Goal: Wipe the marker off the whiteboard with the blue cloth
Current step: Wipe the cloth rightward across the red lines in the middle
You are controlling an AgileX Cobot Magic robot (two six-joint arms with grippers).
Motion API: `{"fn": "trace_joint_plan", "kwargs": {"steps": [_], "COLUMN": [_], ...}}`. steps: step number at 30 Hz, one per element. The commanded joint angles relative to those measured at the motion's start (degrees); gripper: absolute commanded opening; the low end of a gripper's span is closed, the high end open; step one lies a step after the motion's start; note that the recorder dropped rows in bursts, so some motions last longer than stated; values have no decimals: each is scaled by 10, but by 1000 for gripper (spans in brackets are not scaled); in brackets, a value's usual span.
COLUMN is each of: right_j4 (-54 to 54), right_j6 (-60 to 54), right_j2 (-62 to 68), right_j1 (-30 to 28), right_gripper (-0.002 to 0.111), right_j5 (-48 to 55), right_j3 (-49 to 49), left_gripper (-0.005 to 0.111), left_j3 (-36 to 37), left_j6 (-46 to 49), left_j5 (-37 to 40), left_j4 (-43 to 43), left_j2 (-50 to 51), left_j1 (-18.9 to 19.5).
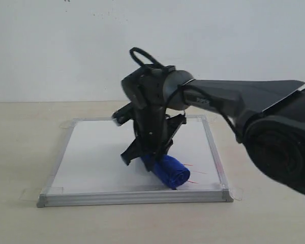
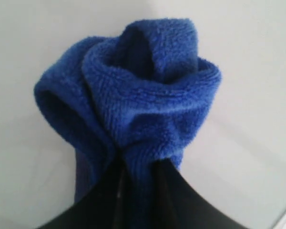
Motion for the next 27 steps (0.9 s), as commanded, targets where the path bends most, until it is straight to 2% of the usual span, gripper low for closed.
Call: {"fn": "trace_joint_plan", "kwargs": {"steps": [1, 4, 8, 13, 20, 24, 27], "right_j4": [-38, -26, 4, 50, 65, 51, -37], "right_j6": [41, 72, 67, -27, -221, -200, -127], "right_j2": [15, 6, -2, -2, -2, -2, -2], "right_j1": [-62, -84, -83, -35, 54, 79, 49], "right_gripper": [0, 0, 0, 0, 0, 0, 0], "right_j5": [28, 28, 28, 28, 28, 28, 28], "right_j3": [43, 70, 87, 87, 87, 87, 87], "left_gripper": [4, 4, 4, 4, 4, 4, 4], "left_j3": [2, 2, 2, 2, 2, 2, 2], "left_j6": [3, 3, 3, 3, 3, 3, 3], "left_j5": [1, 1, 1, 1, 1, 1, 1], "left_j4": [3, 3, 3, 3, 3, 3, 3], "left_j2": [-2, -2, -2, -2, -2, -2, -2], "left_j1": [2, 2, 2, 2, 2, 2, 2]}}
